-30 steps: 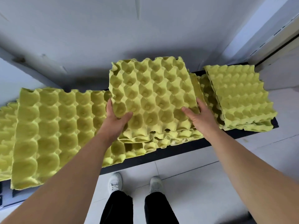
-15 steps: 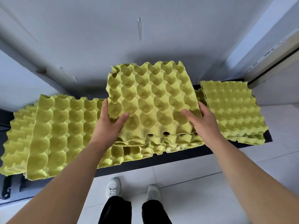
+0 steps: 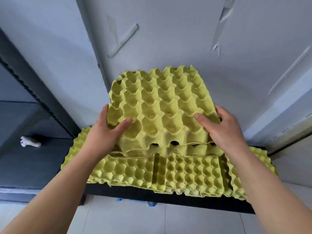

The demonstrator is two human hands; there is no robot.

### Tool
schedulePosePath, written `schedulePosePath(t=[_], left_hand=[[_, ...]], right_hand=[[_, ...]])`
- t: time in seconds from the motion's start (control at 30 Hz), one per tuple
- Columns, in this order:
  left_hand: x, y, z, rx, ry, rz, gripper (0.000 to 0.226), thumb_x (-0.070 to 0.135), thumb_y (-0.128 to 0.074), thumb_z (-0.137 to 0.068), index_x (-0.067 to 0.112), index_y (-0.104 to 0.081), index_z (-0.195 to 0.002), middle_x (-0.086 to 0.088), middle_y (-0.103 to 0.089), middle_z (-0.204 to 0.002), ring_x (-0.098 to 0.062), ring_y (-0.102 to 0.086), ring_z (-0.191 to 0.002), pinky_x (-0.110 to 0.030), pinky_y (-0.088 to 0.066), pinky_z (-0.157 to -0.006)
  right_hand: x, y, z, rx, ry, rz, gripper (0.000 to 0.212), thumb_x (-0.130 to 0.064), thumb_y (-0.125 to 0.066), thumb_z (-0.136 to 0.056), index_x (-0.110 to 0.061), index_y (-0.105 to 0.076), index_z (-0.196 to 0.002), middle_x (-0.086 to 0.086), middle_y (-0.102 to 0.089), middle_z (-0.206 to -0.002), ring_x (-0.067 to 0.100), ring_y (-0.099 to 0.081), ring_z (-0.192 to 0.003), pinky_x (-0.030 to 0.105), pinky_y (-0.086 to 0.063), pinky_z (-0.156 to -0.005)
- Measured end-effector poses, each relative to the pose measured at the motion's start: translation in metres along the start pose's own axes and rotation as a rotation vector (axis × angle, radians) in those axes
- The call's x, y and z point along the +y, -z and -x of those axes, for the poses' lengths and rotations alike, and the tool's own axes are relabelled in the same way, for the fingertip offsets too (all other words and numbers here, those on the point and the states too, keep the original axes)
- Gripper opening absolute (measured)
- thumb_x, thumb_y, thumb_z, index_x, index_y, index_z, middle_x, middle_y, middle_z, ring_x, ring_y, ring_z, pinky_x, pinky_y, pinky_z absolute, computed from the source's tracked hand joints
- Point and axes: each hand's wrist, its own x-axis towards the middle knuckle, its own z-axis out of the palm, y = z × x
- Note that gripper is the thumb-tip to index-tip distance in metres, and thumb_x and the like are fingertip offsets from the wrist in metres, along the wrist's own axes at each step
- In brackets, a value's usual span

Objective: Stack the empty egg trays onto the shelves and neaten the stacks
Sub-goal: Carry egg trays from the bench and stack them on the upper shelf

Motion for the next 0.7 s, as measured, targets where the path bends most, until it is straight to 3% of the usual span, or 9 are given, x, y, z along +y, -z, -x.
schedulePosePath(t=[0.1,0.23,0.4,0.53,0.7], left_hand=[[0.005,0.055,0.011,0.066,-0.032,0.062,0.102,0.087,-0.06,-0.056,0.044,-0.028,-0.142,0.012,-0.062,-0.126,-0.015,-0.064,-0.108,-0.045,-0.05,-0.095],[0.014,0.124,0.033,0.165,-0.103,0.121,0.069,0.073,-0.064,-0.068,0.045,-0.047,-0.129,0.019,-0.069,-0.107,-0.006,-0.068,-0.093,-0.041,-0.054,-0.088],[0.022,0.215,0.067,0.301,-0.183,0.105,0.039,0.056,-0.064,-0.079,0.041,-0.058,-0.114,0.023,-0.07,-0.097,0.003,-0.067,-0.084,-0.03,-0.054,-0.081],[0.02,0.305,0.095,0.393,-0.212,0.096,0.031,0.056,-0.064,-0.08,0.035,-0.066,-0.103,0.018,-0.073,-0.088,-0.004,-0.069,-0.08,-0.035,-0.056,-0.078],[0.009,0.404,0.118,0.466,-0.234,0.071,0.034,0.057,-0.066,-0.079,0.031,-0.068,-0.101,0.011,-0.074,-0.087,-0.011,-0.07,-0.081,-0.042,-0.056,-0.081]], right_hand=[[-0.05,-0.011,0.007,-0.028,0.092,-0.012,0.052,-0.061,-0.068,-0.073,-0.038,-0.058,-0.119,-0.02,-0.066,-0.11,0.007,-0.063,-0.102,0.041,-0.05,-0.094],[-0.117,-0.032,0.024,-0.052,0.187,-0.024,0.059,-0.067,-0.066,-0.068,-0.038,-0.059,-0.119,-0.019,-0.067,-0.108,0.008,-0.065,-0.099,0.04,-0.051,-0.092],[-0.203,-0.063,0.058,-0.038,0.3,-0.001,0.039,-0.055,-0.07,-0.074,-0.028,-0.067,-0.102,-0.015,-0.071,-0.09,0.011,-0.067,-0.085,0.037,-0.054,-0.081],[-0.281,-0.091,0.099,0.006,0.388,0.048,0.033,-0.048,-0.073,-0.073,-0.016,-0.068,-0.073,-0.002,-0.067,-0.065,0.023,-0.064,-0.065,0.036,-0.051,-0.063],[-0.357,-0.137,0.14,-0.005,0.462,-0.047,0.031,-0.043,-0.076,-0.072,-0.013,-0.069,-0.07,0.003,-0.068,-0.063,0.025,-0.065,-0.063,0.037,-0.051,-0.061]])
